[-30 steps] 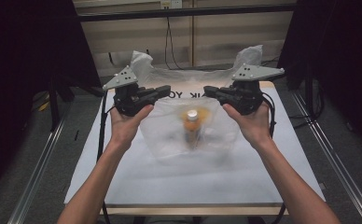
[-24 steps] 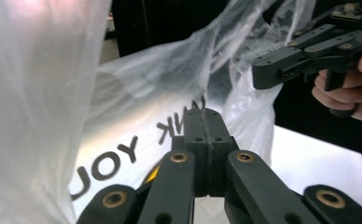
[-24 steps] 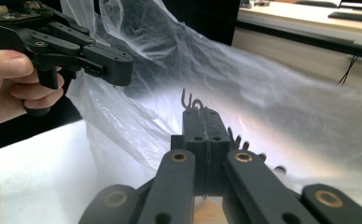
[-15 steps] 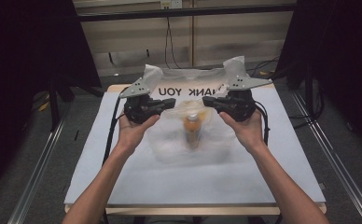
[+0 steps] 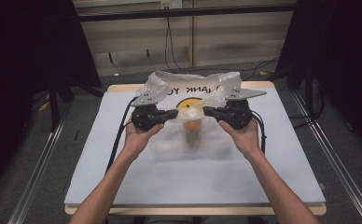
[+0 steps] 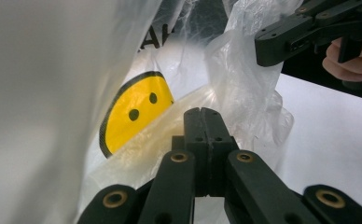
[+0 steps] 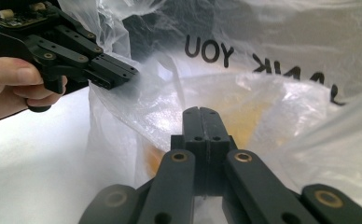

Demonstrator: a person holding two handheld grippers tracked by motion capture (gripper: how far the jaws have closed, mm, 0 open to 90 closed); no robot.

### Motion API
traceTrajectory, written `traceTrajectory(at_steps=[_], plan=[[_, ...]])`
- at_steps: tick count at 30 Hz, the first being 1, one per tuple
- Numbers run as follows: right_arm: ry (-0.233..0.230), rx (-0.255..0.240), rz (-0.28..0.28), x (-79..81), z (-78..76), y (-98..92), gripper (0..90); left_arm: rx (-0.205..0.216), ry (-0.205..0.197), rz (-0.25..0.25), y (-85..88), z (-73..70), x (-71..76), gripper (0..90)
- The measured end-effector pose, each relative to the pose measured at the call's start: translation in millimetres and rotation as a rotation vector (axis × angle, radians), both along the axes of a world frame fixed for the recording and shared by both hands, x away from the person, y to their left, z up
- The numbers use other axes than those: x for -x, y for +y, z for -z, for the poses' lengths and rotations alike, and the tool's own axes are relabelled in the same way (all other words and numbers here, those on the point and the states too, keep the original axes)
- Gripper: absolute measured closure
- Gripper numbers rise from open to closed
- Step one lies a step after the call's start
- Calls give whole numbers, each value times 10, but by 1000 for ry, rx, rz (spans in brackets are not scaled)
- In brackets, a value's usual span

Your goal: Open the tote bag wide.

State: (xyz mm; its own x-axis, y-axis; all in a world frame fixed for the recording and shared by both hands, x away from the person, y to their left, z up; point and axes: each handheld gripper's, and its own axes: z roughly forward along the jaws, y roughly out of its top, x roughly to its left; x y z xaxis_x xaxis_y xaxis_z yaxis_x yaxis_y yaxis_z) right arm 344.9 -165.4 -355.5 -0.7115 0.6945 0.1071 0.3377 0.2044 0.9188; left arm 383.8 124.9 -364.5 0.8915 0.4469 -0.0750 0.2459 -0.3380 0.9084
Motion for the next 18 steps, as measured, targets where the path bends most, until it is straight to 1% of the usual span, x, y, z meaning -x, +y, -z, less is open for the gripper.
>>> traceTrajectory(at_steps=[1,2,3,4,8,9,10,12,13,14,16,17,18], plan=[[7,-1,0,-5,29,-5,900,-13,-2,-2,-6,13,2,900],[8,-1,4,-8,54,-11,900,-13,-2,-2,-6,13,2,900],[15,-5,7,-10,75,-17,900,-13,5,6,-25,46,0,900],[19,-3,9,-13,95,-24,900,-16,9,1,-33,60,0,900],[22,-3,12,-22,158,-31,900,-17,19,6,-42,112,-11,900],[26,-2,12,-24,172,-30,900,-30,24,13,-49,152,-18,900],[26,-2,12,-24,172,-30,900,-30,24,13,-49,152,-18,900],[30,2,12,-31,210,-23,900,-48,31,12,-68,204,-17,900],[32,4,8,-37,226,-20,900,-38,35,18,-80,227,-21,900],[36,5,5,-44,246,-17,900,-48,36,24,-84,243,-24,900],[45,10,4,-52,293,-7,900,-52,40,29,-98,284,-19,900],[45,10,4,-52,293,-7,900,-52,40,29,-98,284,-19,900],[55,13,1,-55,354,-4,900,-62,47,31,-108,330,-9,900]])
